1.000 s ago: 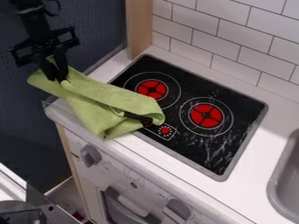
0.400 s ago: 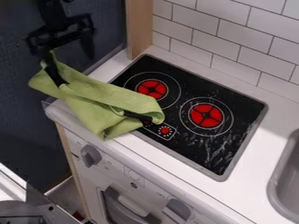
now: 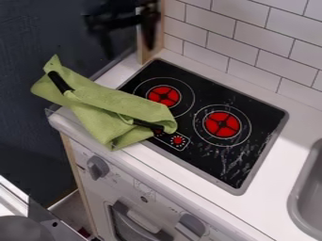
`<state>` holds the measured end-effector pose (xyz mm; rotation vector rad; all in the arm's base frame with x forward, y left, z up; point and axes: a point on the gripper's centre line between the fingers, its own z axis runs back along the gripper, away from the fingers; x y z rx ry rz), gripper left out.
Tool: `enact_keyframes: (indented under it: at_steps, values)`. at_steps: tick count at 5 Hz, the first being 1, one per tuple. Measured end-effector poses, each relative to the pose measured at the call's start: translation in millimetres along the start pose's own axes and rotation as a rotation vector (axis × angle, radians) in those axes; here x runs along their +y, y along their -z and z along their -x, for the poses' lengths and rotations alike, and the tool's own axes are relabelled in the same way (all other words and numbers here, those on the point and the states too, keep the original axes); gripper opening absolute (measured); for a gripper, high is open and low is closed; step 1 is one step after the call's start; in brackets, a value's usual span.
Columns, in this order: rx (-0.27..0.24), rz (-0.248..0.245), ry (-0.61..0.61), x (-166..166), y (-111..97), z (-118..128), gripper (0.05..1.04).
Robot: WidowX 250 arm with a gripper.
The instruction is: Move the cloth from right to left
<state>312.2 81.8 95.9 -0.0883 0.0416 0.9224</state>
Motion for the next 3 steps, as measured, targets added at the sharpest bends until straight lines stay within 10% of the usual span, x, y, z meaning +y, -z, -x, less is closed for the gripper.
enact_keyframes:
  at_steps: [3]
  values:
    - [0.089, 0.008, 0.387, -88, 40, 54, 1.001]
